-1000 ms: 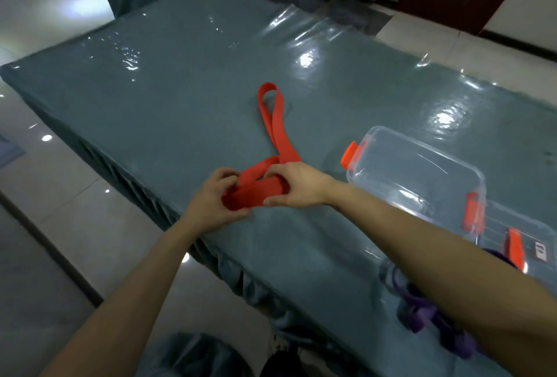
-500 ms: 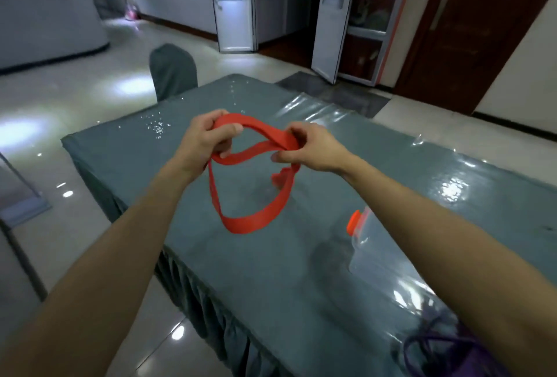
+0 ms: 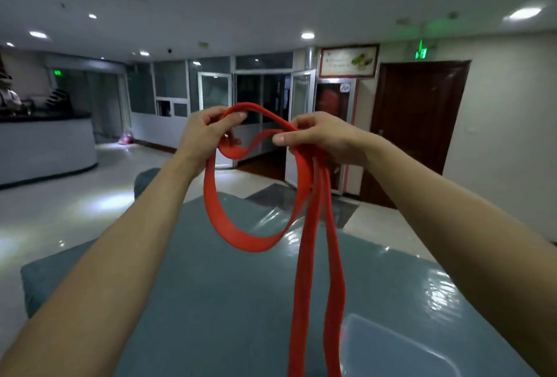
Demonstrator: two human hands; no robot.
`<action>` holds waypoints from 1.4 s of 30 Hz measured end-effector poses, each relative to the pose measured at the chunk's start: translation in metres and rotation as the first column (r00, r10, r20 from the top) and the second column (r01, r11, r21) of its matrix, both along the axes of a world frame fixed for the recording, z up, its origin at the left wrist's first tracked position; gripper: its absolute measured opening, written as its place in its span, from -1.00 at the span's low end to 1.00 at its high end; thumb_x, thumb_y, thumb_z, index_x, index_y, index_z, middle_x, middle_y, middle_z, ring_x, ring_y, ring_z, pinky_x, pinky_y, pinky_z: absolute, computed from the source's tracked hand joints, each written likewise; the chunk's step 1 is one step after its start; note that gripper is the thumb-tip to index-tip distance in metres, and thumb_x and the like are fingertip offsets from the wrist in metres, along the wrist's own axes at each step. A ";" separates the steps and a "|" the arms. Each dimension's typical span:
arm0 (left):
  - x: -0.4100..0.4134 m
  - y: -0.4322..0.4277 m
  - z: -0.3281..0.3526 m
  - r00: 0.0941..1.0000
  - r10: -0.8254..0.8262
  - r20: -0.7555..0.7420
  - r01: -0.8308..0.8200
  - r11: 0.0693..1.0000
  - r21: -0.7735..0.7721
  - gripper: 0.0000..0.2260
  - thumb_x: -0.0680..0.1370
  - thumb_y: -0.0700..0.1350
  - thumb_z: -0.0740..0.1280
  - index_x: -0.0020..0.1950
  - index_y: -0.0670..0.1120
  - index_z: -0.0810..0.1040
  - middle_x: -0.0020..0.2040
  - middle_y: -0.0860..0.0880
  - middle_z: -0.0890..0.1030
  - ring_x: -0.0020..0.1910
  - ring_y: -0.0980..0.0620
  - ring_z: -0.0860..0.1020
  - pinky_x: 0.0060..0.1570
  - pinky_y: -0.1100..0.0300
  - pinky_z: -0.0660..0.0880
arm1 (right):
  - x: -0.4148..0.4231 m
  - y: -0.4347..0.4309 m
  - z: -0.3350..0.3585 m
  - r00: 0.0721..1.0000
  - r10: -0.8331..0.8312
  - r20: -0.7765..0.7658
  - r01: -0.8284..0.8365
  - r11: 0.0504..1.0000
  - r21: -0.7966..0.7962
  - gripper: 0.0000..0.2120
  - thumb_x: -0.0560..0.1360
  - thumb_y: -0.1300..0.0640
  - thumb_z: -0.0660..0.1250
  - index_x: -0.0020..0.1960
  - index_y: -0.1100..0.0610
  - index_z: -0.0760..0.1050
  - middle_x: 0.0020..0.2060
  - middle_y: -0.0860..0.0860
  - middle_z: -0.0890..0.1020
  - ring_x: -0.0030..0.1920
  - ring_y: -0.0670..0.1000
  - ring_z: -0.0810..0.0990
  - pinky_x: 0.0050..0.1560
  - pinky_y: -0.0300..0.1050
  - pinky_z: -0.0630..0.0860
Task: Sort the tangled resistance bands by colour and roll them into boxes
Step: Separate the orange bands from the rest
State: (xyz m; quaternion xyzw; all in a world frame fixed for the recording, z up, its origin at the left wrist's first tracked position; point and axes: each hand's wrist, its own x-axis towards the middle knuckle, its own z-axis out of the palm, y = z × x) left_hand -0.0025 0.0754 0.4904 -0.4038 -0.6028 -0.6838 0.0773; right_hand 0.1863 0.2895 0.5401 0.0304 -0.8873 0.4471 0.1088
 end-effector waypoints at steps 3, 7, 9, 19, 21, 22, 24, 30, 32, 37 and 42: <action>0.017 0.021 0.024 0.998 -0.042 -0.041 0.043 0.999 0.027 -0.63 0.40 0.15 0.68 0.08 -0.04 0.79 -0.31 0.00 0.60 -0.35 0.02 0.55 -0.20 0.01 0.62 | 0.026 0.019 0.011 0.984 0.015 0.179 -0.048 0.983 0.177 -0.48 0.41 -0.01 0.69 0.29 0.14 0.65 0.05 0.02 0.79 0.02 0.01 0.78 -0.01 -0.26 0.65; 0.055 0.056 0.034 0.987 -0.075 -0.140 0.068 0.996 -0.054 -0.73 0.41 0.10 0.65 0.04 0.03 0.81 -0.36 0.09 0.57 -0.39 0.10 0.47 -0.34 0.22 0.42 | 0.067 0.053 0.013 0.913 -0.079 0.399 -0.087 0.920 0.383 -0.64 0.50 0.20 0.61 0.25 0.25 0.65 0.12 0.15 0.77 0.15 0.08 0.76 0.18 -0.15 0.62; 0.069 0.073 0.039 0.983 -0.129 -0.131 0.121 0.990 -0.071 -0.83 0.49 0.02 0.63 0.03 0.01 0.81 -0.36 0.06 0.53 -0.39 0.10 0.43 -0.34 0.22 0.39 | 0.095 0.070 0.033 0.921 -0.112 0.373 -0.047 0.918 0.393 -0.72 0.55 0.27 0.53 0.23 0.31 0.63 0.09 0.19 0.78 0.14 0.14 0.77 0.20 -0.09 0.64; 0.149 0.180 0.102 0.901 -0.111 -0.420 -0.018 0.957 -0.290 -0.81 0.65 0.15 0.44 0.08 0.06 0.73 -0.19 0.06 0.64 -0.22 0.07 0.56 -0.08 0.09 0.48 | 0.223 0.166 0.134 0.891 -0.387 -0.240 0.445 0.851 0.280 -0.60 0.42 0.05 0.65 0.02 0.35 0.66 -0.27 0.13 0.62 -0.25 0.14 0.60 -0.06 0.13 0.53; 0.171 0.211 0.098 0.885 -0.141 -0.443 -0.039 0.927 -0.372 -0.82 0.71 0.11 0.36 0.12 0.05 0.69 -0.11 -0.07 0.67 -0.19 0.03 0.61 -0.11 0.07 0.53 | 0.246 0.183 0.131 0.864 -0.419 -0.278 0.492 0.819 0.296 -0.47 0.26 -0.15 0.70 -0.05 0.26 0.70 -0.33 0.08 0.60 -0.29 0.11 0.55 -0.11 0.07 0.45; 0.184 0.226 0.094 0.886 -0.151 -0.439 -0.034 0.922 -0.386 -0.81 0.72 0.11 0.33 0.12 0.05 0.67 -0.10 -0.12 0.67 -0.21 0.03 0.59 -0.13 0.10 0.52 | 0.258 0.190 0.128 0.858 -0.430 -0.283 0.505 0.806 0.309 -0.39 0.17 -0.27 0.71 -0.06 0.20 0.71 -0.33 0.07 0.60 -0.29 0.10 0.55 -0.14 0.06 0.45; 0.211 0.253 0.087 0.888 -0.158 -0.431 -0.019 0.926 -0.378 -0.81 0.70 0.12 0.36 0.07 0.03 0.63 -0.15 -0.11 0.62 -0.27 0.08 0.54 -0.20 0.15 0.51 | 0.286 0.206 0.121 0.865 -0.436 -0.249 0.500 0.788 0.359 -0.28 0.08 -0.49 0.66 -0.04 0.05 0.73 -0.30 0.03 0.62 -0.29 0.03 0.56 -0.18 0.02 0.46; 0.307 0.324 0.075 0.886 -0.370 -0.280 0.199 0.848 -0.491 -0.59 0.51 0.18 0.60 0.11 -0.11 0.63 -0.13 -0.06 0.63 -0.20 -0.01 0.64 -0.11 0.09 0.67 | 0.386 0.274 0.093 0.876 -0.456 -0.155 0.478 0.787 0.391 -0.45 0.38 -0.41 0.53 0.04 0.06 0.72 -0.34 0.01 0.47 -0.35 -0.02 0.49 -0.20 -0.05 0.52; 0.346 0.351 0.068 0.845 -0.503 -0.183 0.356 0.784 -0.509 -0.68 0.51 0.09 0.62 0.18 0.01 0.68 -0.07 -0.04 0.66 -0.11 -0.02 0.67 0.00 0.04 0.72 | 0.422 0.298 0.087 0.874 -0.467 -0.136 0.481 0.790 0.381 -0.50 0.43 -0.34 0.54 0.00 0.10 0.70 -0.38 -0.03 0.45 -0.38 -0.04 0.49 -0.26 -0.09 0.56; 0.457 0.430 0.052 0.770 -0.631 -0.094 0.526 0.711 -0.467 -0.70 0.56 0.19 0.55 0.03 -0.01 0.63 -0.18 0.05 0.59 -0.20 0.03 0.61 -0.16 0.18 0.61 | 0.511 0.353 0.076 0.863 -0.490 -0.124 0.497 0.778 0.383 -0.51 0.48 -0.23 0.58 0.08 0.20 0.66 -0.29 0.03 0.55 -0.33 -0.05 0.55 -0.28 -0.20 0.59; 0.560 0.492 0.066 0.758 -0.651 0.033 0.641 0.735 -0.220 -0.87 0.64 -0.06 0.48 -0.05 -0.07 0.62 -0.23 -0.01 0.59 -0.22 -0.03 0.63 -0.08 0.02 0.61 | 0.601 0.402 0.052 0.838 -0.545 -0.019 0.513 0.776 0.366 -0.38 0.35 -0.27 0.60 0.29 0.02 0.60 -0.01 0.09 0.66 -0.10 0.00 0.62 -0.05 -0.15 0.64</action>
